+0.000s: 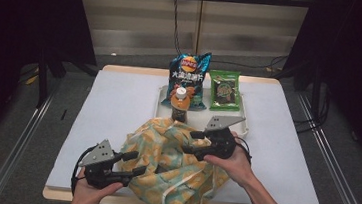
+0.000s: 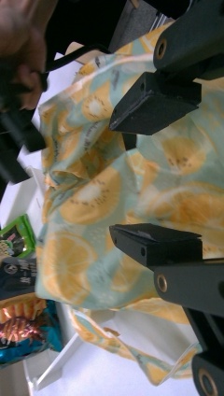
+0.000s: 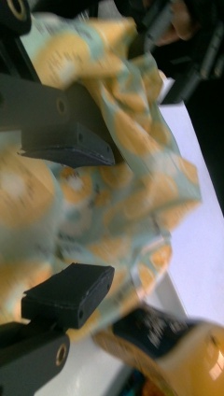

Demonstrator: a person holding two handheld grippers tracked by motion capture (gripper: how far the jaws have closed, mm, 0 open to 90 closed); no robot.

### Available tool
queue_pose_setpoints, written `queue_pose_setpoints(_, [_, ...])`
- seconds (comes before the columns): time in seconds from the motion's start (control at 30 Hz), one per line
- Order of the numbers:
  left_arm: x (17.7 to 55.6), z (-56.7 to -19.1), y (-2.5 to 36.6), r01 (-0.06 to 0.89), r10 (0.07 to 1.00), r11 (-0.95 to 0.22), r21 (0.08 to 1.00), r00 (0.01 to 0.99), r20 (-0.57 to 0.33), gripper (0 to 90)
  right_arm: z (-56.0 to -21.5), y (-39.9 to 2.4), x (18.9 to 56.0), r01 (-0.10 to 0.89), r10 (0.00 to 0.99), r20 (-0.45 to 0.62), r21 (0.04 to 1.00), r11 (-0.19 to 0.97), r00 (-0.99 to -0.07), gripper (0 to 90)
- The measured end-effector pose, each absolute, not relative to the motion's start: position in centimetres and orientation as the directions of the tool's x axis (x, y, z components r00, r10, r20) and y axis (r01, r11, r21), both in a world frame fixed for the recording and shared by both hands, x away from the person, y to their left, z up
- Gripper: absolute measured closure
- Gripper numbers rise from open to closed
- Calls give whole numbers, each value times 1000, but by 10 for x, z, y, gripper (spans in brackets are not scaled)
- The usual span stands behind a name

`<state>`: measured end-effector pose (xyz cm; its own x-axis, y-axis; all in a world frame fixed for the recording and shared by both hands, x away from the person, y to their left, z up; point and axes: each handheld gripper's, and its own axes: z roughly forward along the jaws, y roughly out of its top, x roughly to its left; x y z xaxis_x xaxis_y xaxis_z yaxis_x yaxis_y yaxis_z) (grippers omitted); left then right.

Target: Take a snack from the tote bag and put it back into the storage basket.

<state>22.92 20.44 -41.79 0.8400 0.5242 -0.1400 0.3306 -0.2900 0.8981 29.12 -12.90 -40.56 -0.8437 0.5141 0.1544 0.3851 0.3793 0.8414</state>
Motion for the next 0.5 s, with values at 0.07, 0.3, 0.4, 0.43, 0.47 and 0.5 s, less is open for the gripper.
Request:
queue_pose_setpoints(0.07, [229, -414, 203, 310, 507, -292, 905, 852, -129, 471, -409, -129, 282, 388, 499, 162, 835, 390, -851, 369])
queue_pose_setpoints(0.3, [227, -419, 180, 310, 405, -356, 882, 901, -153, 651, -419, -125, 258, 392, 461, 176, 814, 428, -870, 358])
queue_pose_setpoints(0.4, [228, -427, 174, 322, 378, -390, 863, 910, -169, 605, -426, -125, 253, 410, 450, 204, 806, 427, -870, 337])
queue_pose_setpoints(0.43, [228, -429, 173, 327, 371, -399, 857, 912, -175, 605, -428, -124, 251, 404, 442, 196, 799, 445, -875, 336])
queue_pose_setpoints(0.47, [228, -432, 172, 328, 350, -410, 851, 918, -185, 612, -431, -123, 249, 406, 442, 194, 791, 457, -876, 334])
queue_pose_setpoints(0.5, [226, -434, 171, 322, 334, -429, 844, 925, -183, 659, -432, -123, 248, 409, 440, 198, 789, 458, -876, 333])
